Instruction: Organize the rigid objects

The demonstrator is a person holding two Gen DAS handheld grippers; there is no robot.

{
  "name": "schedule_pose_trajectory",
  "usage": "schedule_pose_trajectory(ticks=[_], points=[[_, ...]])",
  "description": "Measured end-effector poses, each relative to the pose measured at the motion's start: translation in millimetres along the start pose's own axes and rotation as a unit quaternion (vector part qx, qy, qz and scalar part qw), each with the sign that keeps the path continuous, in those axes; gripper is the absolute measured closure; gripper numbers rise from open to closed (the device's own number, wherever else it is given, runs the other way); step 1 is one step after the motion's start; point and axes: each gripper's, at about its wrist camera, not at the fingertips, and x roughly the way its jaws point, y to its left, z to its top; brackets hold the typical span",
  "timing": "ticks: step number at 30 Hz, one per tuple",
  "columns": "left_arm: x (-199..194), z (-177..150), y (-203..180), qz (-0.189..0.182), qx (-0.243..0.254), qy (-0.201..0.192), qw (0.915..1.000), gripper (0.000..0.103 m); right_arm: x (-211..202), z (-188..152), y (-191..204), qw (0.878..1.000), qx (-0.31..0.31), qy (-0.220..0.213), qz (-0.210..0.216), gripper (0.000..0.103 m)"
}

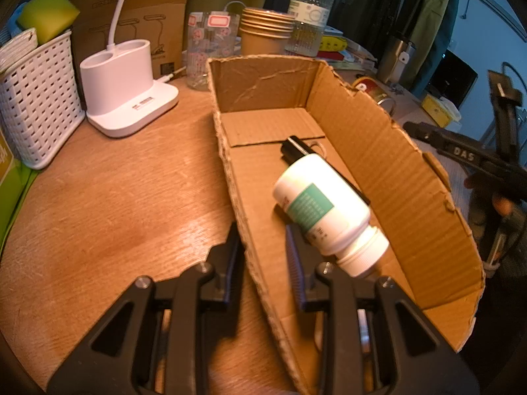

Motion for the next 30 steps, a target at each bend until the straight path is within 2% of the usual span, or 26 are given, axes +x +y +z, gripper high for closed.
schedule_pose_trajectory(ticks=[5, 7, 14, 20, 23, 25, 30], points=[[0, 0, 0, 0.000, 0.000, 0.000, 1.0000, 0.074, 19, 3, 2, 0.999, -0.027, 0.026, -0.009, 0.051], [0, 0, 0, 0.000, 0.000, 0.000, 1.0000, 0.074, 25, 3, 5, 0.999, -0.043, 0.031, -0.010, 0.040], [0, 0, -1, 0.000, 0.000, 0.000, 1.0000, 0.074, 36, 10, 5, 0.997, -0.063, 0.038, -0.016, 0.038], [0, 0, -1, 0.000, 0.000, 0.000, 1.0000, 0.074, 40, 1, 6, 0.996, -0.072, 0.051, -0.019, 0.038], [0, 0, -1, -0.001, 0.000, 0.000, 1.0000, 0.074, 42, 3, 4, 0.997, -0.064, 0.048, -0.018, 0.045], [0, 0, 0, -0.001, 0.000, 0.000, 1.0000, 0.074, 42, 4, 2, 0.997, -0.060, 0.046, -0.018, 0.063], [0, 0, 0, -0.001, 0.000, 0.000, 1.0000, 0.074, 30, 3, 0, 0.998, -0.051, 0.026, -0.014, 0.065]])
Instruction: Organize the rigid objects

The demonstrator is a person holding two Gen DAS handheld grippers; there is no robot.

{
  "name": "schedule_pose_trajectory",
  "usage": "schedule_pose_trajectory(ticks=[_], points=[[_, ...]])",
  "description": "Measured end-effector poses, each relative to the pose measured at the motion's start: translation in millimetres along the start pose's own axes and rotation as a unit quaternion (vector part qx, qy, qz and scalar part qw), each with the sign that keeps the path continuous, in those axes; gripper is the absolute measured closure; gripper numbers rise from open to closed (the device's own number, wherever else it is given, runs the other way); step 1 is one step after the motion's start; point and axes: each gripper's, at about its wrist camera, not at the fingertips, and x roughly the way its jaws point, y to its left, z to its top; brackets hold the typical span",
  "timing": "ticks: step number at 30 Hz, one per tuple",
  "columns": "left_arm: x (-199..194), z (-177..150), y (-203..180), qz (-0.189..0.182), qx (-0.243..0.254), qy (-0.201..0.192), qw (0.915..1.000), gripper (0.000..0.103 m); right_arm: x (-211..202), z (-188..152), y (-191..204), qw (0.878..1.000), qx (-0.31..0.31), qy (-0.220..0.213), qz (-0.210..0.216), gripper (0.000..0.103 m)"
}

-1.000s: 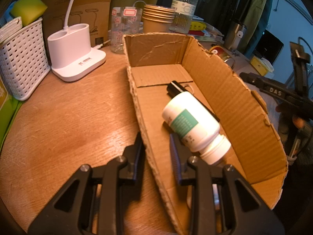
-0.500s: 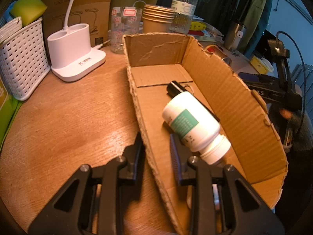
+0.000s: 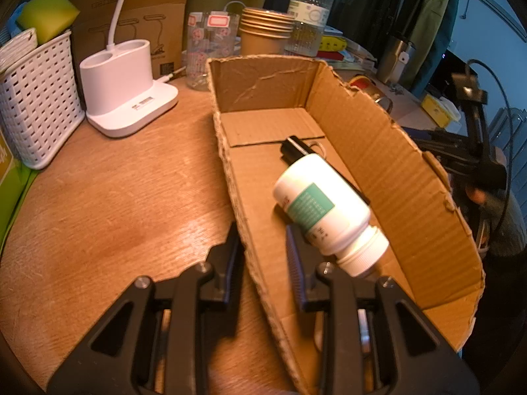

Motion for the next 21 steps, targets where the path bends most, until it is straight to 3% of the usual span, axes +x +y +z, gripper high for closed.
schedule_pose_trajectory(ticks=[6, 21], points=[[0, 0, 0, 0.000, 0.000, 0.000, 1.0000, 0.074, -26, 0, 2, 0.999, 0.013, -0.029, 0.014, 0.065], [0, 0, 0, 0.000, 0.000, 0.000, 1.0000, 0.074, -145, 18, 53, 0.985, -0.022, -0.157, 0.073, 0.066]])
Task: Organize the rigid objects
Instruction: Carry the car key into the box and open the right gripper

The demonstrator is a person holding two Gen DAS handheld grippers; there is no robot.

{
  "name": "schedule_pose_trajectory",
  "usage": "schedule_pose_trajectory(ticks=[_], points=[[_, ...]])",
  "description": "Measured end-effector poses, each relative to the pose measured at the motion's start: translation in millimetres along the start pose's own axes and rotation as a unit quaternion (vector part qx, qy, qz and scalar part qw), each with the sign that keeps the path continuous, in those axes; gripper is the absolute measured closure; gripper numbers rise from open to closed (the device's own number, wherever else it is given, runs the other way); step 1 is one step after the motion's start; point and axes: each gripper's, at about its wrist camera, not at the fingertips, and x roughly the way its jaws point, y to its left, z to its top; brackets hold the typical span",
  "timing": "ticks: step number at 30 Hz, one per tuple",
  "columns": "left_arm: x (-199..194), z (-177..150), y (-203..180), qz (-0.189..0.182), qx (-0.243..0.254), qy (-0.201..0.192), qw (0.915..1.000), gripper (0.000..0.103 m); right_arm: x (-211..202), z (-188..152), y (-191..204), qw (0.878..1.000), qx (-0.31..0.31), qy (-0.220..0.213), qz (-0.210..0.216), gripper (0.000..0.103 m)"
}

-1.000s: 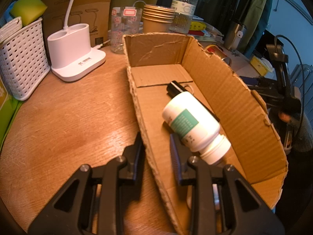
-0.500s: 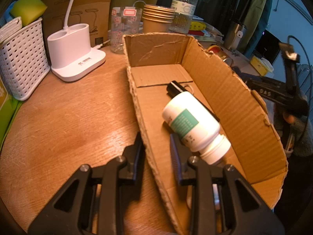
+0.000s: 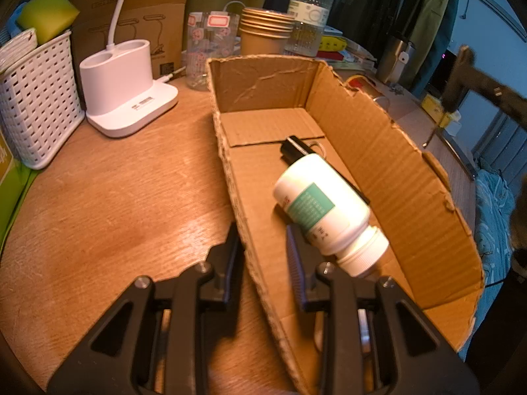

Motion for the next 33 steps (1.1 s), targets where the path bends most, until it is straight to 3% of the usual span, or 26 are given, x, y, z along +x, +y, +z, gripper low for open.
schedule_pose_trajectory(ticks=[10, 18, 33], points=[[0, 0, 0, 0.000, 0.000, 0.000, 1.0000, 0.074, -29, 5, 36, 0.998, -0.017, -0.024, 0.061, 0.066], [0, 0, 0, 0.000, 0.000, 0.000, 1.0000, 0.074, -21, -8, 60, 0.994, -0.024, 0.000, 0.106, 0.066], [0, 0, 0, 0.000, 0.000, 0.000, 1.0000, 0.074, 17, -36, 69, 0.991, -0.028, 0.068, 0.110, 0.066]])
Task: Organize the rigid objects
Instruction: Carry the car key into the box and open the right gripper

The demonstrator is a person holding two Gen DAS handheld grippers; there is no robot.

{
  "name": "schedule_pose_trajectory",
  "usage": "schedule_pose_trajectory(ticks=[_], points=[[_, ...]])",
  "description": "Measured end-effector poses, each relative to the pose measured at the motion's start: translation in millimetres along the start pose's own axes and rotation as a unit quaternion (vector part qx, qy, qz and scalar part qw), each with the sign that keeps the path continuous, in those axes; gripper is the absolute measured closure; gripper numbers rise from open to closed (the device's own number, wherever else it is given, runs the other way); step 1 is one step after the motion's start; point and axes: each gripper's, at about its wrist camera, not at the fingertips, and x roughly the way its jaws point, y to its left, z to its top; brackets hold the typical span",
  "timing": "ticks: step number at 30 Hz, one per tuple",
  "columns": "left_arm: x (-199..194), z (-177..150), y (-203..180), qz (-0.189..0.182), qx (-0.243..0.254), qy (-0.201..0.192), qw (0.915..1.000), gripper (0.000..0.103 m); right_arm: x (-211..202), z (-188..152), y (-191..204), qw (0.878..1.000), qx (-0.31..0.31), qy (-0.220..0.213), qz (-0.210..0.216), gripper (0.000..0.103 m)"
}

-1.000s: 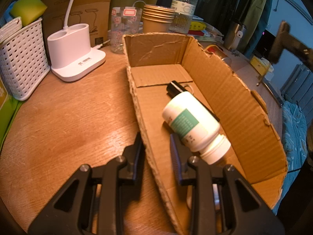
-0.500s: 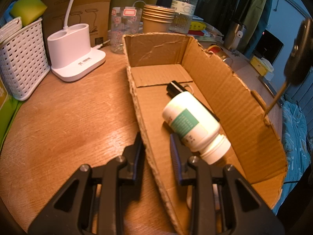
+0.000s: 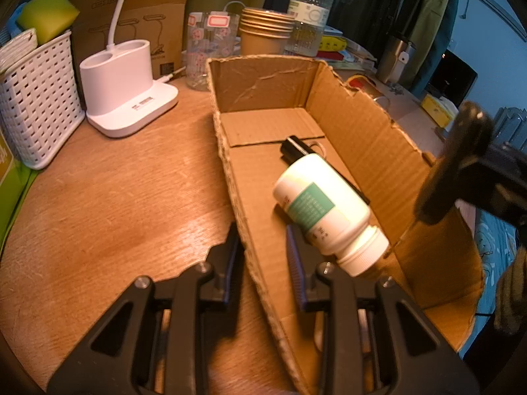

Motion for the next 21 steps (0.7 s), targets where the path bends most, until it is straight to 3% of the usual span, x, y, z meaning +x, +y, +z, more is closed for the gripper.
schedule_pose_trajectory(ticks=[12, 21], points=[[0, 0, 0, 0.000, 0.000, 0.000, 1.0000, 0.074, 13, -4, -3, 1.000, 0.004, 0.007, -0.019, 0.065], [0, 0, 0, 0.000, 0.000, 0.000, 1.0000, 0.074, 26, -4, -10, 0.998, 0.009, 0.008, -0.059, 0.063]])
